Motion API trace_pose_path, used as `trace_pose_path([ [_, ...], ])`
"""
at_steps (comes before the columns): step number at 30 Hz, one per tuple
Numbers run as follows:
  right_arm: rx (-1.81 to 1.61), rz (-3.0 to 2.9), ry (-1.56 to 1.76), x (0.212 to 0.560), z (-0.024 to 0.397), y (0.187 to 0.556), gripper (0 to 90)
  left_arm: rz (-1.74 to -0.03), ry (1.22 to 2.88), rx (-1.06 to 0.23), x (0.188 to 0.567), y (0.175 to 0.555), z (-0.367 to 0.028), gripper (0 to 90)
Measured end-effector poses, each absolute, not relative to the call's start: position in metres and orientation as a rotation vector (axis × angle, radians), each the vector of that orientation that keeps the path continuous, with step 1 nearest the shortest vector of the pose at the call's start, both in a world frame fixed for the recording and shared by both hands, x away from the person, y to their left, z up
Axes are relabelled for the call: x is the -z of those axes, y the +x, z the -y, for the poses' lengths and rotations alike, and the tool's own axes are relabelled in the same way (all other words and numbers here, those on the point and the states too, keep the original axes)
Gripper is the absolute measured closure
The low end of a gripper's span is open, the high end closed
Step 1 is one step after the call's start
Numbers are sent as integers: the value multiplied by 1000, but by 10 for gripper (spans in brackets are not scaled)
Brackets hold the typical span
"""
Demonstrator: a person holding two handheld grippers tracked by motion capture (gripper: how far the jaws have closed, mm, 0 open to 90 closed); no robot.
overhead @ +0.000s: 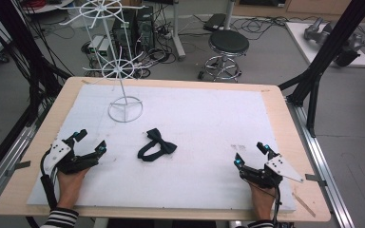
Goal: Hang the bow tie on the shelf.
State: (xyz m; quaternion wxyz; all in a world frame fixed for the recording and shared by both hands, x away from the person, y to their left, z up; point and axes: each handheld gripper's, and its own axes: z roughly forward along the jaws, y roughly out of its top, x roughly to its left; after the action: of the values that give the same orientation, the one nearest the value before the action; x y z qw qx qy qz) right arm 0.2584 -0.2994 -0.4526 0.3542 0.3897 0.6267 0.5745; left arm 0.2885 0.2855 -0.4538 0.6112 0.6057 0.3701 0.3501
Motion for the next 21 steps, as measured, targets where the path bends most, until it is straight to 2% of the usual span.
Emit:
trace_pose_path([
  [12, -1484, -1620, 1004, 453, 299, 259, 89, -876, 1487, -781, 449, 293, -281, 136],
  [21, -1486, -1620, 1006, 453, 299, 258, 88, -841, 1555, -749, 426, 298, -270, 136],
])
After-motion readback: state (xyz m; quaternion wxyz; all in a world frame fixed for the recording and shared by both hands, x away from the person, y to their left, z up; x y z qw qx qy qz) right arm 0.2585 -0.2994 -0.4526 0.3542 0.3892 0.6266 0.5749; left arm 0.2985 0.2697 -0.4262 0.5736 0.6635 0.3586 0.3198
